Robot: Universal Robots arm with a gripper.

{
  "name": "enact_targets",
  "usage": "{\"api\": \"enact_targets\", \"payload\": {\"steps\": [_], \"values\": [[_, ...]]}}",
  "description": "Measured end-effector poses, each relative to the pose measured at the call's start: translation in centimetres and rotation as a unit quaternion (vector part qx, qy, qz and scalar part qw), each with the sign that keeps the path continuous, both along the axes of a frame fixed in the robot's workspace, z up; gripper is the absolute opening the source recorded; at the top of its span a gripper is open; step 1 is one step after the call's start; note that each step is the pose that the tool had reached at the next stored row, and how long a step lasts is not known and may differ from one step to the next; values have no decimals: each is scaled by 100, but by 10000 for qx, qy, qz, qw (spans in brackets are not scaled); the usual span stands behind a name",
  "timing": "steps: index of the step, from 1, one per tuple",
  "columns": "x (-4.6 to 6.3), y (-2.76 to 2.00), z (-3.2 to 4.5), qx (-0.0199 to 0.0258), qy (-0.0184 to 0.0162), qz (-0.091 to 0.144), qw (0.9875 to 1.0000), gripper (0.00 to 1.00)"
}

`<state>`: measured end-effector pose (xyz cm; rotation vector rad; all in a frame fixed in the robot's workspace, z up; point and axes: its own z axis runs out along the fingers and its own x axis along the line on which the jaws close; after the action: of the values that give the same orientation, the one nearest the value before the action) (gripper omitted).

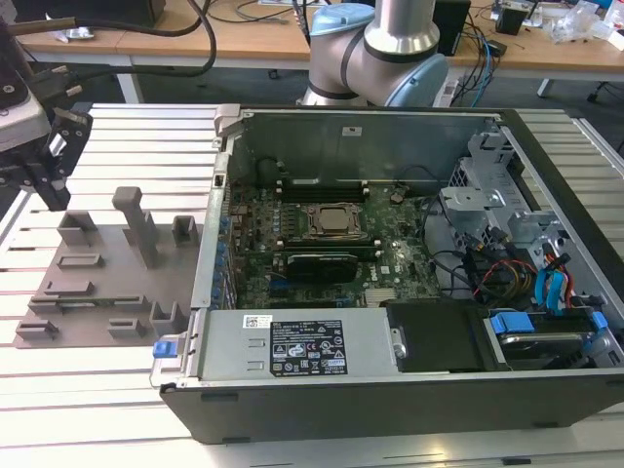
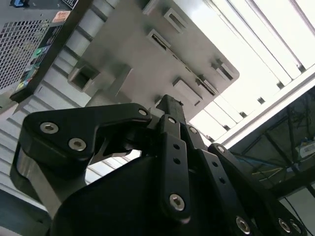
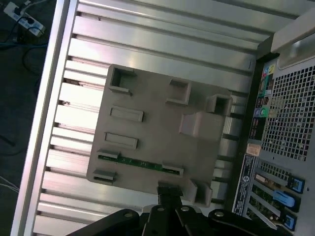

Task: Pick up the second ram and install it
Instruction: 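Pick up the second ram and move it above second insertion slot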

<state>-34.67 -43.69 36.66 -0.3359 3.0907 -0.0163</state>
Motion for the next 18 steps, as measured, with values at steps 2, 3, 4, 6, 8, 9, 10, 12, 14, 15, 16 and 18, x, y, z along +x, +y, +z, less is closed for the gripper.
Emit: {"api": "enact_targets", "payload": {"steps": [2,3,4,6,8,9,10,12,14,15,16,18], "values": [[0,0,0,0,0,240,9997,10],[0,0,0,0,0,314,9995,10],[0,0,0,0,0,365,9993,10],[0,0,0,0,0,447,9990,10],[0,0,0,0,0,608,9982,10],[0,0,0,0,0,675,9977,10],[0,0,0,0,0,738,9973,10],[0,0,0,0,0,811,9967,10],[0,0,-1,0,0,888,9960,10],[0,0,0,0,0,920,9958,10],[0,0,0,0,0,975,9952,10],[0,0,0,0,0,1162,9932,10]]}}
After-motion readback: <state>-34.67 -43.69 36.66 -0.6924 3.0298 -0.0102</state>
